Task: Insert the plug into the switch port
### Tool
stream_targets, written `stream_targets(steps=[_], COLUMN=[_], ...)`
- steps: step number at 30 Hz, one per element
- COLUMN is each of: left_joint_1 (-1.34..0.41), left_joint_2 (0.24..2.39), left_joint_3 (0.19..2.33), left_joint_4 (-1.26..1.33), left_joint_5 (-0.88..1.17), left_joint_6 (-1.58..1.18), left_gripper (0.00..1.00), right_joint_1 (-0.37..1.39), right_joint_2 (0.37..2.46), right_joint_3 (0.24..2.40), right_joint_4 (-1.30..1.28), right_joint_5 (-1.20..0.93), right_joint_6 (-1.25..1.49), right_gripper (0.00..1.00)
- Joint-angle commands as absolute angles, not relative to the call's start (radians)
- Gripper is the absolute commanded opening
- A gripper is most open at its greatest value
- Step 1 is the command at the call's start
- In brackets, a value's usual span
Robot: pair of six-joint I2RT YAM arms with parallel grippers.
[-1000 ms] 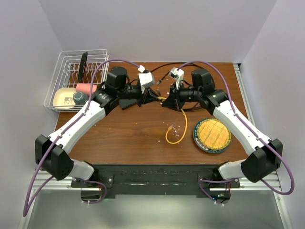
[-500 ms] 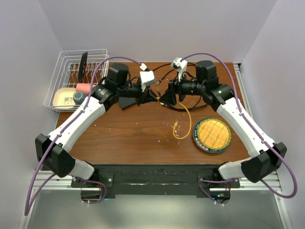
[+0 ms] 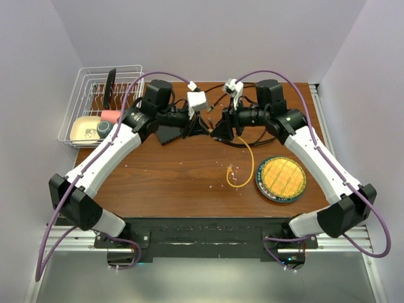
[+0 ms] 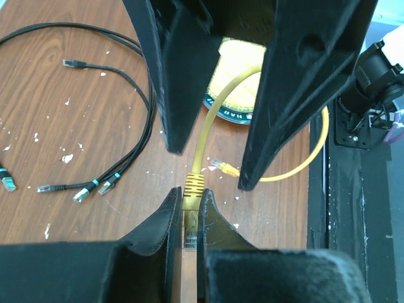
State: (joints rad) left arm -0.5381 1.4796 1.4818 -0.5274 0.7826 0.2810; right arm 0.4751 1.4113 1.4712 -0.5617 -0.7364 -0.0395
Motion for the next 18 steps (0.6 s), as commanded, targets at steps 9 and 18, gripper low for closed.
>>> stream_targets(steps=[9, 18], left_joint_1=[-0.537, -0.537], left_joint_2=[1.555, 1.551], left_joint_3=[1.638, 1.646], left_joint_4=[-0.63, -0.635], left_joint_5=[0.853, 0.838], left_joint_6=[0.295, 0.299], left_gripper=[0.0, 0.0], right_joint_1=[0.486, 0.489], right_joint_2=[1.413, 1.408], right_joint_3=[1.496, 1.486], right_joint_4=[-0.588, -0.601], right_joint_5=[-0.764, -0.752], right_joint_6=[-0.06, -0.077], right_gripper=[0.35, 0.35])
